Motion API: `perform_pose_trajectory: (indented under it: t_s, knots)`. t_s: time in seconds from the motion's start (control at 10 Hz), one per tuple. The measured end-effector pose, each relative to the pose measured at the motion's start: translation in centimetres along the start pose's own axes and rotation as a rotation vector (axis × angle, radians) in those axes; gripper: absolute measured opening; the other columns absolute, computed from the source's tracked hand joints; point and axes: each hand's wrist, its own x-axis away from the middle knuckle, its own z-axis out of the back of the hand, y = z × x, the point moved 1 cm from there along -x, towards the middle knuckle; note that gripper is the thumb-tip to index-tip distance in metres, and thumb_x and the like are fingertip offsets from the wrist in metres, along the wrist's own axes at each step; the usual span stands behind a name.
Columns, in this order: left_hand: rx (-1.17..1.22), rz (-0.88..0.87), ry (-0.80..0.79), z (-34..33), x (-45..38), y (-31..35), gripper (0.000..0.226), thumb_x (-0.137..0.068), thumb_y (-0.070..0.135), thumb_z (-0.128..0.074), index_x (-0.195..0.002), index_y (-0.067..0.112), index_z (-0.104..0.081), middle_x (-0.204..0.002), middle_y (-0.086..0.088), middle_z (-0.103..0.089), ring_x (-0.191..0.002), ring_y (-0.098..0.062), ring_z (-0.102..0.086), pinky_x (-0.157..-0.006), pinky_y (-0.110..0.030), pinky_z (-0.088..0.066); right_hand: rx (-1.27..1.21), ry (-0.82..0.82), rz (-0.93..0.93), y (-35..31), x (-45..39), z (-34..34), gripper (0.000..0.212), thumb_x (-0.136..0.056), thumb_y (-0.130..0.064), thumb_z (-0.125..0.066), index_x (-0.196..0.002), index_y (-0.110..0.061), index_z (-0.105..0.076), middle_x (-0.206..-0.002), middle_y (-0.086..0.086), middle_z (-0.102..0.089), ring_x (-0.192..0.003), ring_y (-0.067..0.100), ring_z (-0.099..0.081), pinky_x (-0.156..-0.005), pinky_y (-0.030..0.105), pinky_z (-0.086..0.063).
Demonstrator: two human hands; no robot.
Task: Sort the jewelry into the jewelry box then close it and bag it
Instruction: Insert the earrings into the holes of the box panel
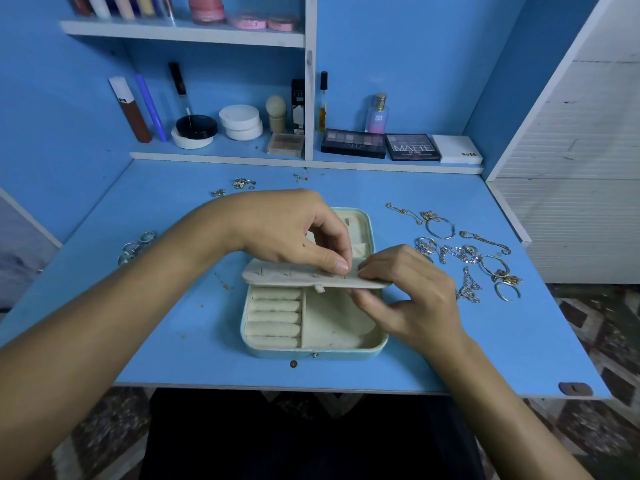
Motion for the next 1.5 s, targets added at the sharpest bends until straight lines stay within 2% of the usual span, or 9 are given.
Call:
perform_pose_trajectory:
  t_s: [0.4, 0.7, 1.1, 1.3, 1.5]
  knots:
    - [-0.076, 0.007, -0.029, 0.0, -0.2, 0.4, 0.006, -0.089, 0.031, -0.072, -0.087, 0.036, -0.075, -0.087, 0.021, -0.071, -0.084, 0.004, -0.063, -0.069, -0.005, -0.038, -0.005, -0.009, 0.009, 0.0, 0.1, 0.0, 0.013, -0.079, -0.004, -0.082, -0.078, 0.003, -0.071, -0.080, 0.007, -0.070, -0.074, 0.026, -0.066, -0.068, 0.037, -0.052]
    - [-0.061, 0.035, -0.027, 0.1, -0.1, 0.9, 0.005, -0.089, 0.026, -0.072, -0.086, 0.030, -0.075, -0.076, 0.022, -0.070, -0.070, 0.006, -0.061, -0.063, -0.005, -0.039, -0.015, -0.009, 0.009, -0.1, 0.0, 0.1, 0.013, -0.079, -0.003, -0.082, -0.077, 0.003, -0.071, -0.079, 0.007, -0.070, -0.073, 0.026, -0.065, -0.067, 0.038, -0.052]
    - [-0.085, 0.087, -0.066, -0.1, -0.6, 1.4, 0.008, -0.086, 0.023, -0.070, -0.081, 0.027, -0.074, -0.071, 0.016, -0.068, -0.064, 0.003, -0.058, -0.062, -0.010, -0.043, -0.014, -0.009, 0.011, 0.0, 0.0, 0.1, 0.013, -0.077, -0.001, -0.082, -0.076, 0.004, -0.070, -0.078, 0.007, -0.070, -0.072, 0.026, -0.064, -0.068, 0.036, -0.052]
    - [-0.115, 0.104, -0.067, 0.3, -0.6, 1.8, 0.008, -0.086, 0.024, -0.070, -0.080, 0.029, -0.074, -0.071, 0.020, -0.068, -0.067, 0.004, -0.059, -0.062, -0.009, -0.044, -0.011, -0.006, 0.011, -0.1, -0.1, 0.1, 0.012, -0.078, -0.001, -0.081, -0.076, 0.003, -0.070, -0.077, 0.007, -0.069, -0.072, 0.026, -0.064, -0.067, 0.037, -0.051]
    - [-0.138, 0.123, -0.076, 0.3, -0.9, 1.9, 0.007, -0.083, 0.022, -0.071, -0.078, 0.028, -0.073, -0.070, 0.018, -0.069, -0.063, 0.004, -0.058, -0.063, -0.016, -0.046, -0.013, -0.008, 0.016, -0.1, -0.1, 0.1, 0.012, -0.077, -0.001, -0.082, -0.076, 0.003, -0.071, -0.078, 0.007, -0.070, -0.072, 0.026, -0.064, -0.068, 0.035, -0.052]
